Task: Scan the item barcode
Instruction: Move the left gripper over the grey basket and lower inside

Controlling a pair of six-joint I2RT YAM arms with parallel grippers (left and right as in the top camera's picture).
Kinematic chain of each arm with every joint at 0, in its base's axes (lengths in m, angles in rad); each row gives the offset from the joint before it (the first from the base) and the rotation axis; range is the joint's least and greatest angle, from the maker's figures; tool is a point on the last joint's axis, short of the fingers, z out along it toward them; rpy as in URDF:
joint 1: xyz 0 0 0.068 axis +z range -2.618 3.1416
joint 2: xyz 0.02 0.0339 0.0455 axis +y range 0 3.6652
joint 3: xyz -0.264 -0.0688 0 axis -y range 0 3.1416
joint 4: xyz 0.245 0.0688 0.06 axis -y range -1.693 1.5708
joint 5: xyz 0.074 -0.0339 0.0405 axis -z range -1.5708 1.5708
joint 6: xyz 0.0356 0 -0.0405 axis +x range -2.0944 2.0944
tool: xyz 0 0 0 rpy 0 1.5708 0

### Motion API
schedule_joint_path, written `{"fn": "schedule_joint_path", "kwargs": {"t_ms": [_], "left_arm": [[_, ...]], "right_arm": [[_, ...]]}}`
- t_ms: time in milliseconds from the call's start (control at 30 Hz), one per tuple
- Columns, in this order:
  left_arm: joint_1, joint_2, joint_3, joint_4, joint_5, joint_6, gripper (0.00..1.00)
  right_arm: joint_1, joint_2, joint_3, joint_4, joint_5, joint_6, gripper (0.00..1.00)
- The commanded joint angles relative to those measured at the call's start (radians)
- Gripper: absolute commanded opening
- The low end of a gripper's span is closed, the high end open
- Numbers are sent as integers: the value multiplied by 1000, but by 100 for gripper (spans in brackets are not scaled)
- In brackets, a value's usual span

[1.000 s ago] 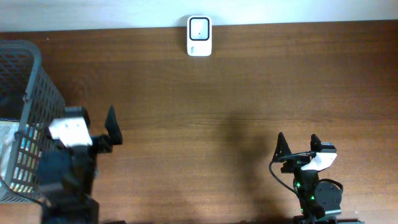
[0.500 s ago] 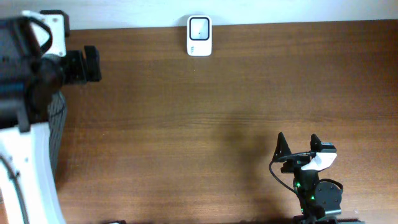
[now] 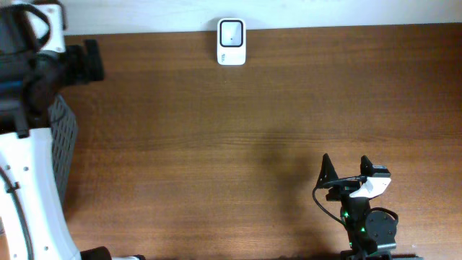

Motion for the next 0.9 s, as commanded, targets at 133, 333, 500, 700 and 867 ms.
{"fn": "schedule_joint_path", "kwargs": {"t_ms": [133,333,500,700,867], "left_arm": [[146,-13,103,74,-24,-56,99],[151,-40,106,100,-23,-53,99],[152,-41,107,106,-26,-53,100],[183,-27,147,113,-25,-56,100],[241,1,165,106,-26,-57,100]], "right_arm": [[-5,-6,-7,-4,-2,7,99],[-5,-6,-7,-4,-2,7,99],[-5,-6,-7,-4,-2,7,99],[-5,-6,-7,-4,-2,7,99],[-5,-6,-7,-4,-2,7,99]]}}
